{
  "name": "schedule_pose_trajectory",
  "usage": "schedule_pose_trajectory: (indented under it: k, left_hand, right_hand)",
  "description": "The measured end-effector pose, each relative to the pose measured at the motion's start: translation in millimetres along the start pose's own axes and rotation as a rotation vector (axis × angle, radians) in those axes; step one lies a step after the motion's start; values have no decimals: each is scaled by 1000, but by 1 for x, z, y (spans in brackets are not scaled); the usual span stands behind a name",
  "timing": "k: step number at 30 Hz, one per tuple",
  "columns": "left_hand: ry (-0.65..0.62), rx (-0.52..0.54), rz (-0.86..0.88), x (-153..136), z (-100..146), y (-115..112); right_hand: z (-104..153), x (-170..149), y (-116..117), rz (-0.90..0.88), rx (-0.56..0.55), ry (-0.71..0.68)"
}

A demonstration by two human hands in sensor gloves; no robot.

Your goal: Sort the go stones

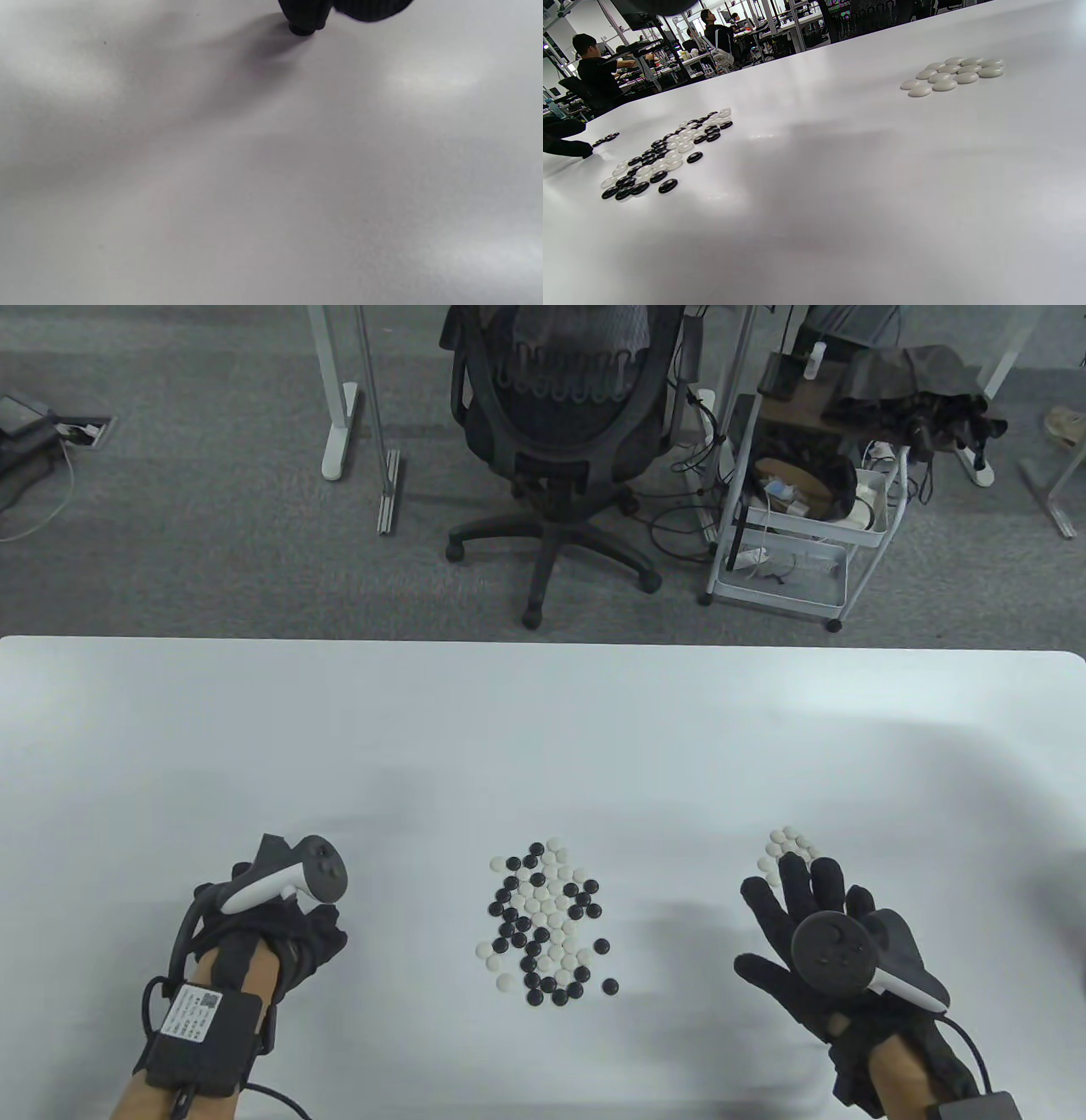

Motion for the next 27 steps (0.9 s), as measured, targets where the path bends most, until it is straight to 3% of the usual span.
schedule_pose_trajectory:
  k: [5, 12, 15, 18, 21, 27]
  left_hand:
    - [42, 43, 80, -20, -8, 8]
    - [86, 66, 98, -23, -14, 19]
    - [32, 132, 166, -18, -8, 34]
    - [-28, 183, 191, 0, -2, 52]
    - [-122, 213, 154, 37, 0, 69]
    - [-373, 119, -87, 150, -18, 63]
  right_hand:
    - [0, 1, 0, 1, 3, 3]
    - [0, 1, -1, -2, -1, 4]
    - [1, 1, -3, -6, -8, 1]
    - [1, 1, -3, -8, -8, -1]
    - [1, 1, -3, -8, -6, -1]
    - [2, 1, -4, -7, -13, 1]
Point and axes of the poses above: the tracker on the back of each hand, its own x axis roughly to the thumb side, its own z axis roughly from the fingertips to the wrist, y = z × x, the point moved 3 cm from there along -z, roughly from the wrist to the fingertips, and after that the axes turned 11 degrees about -y, right-handed, at the moved point
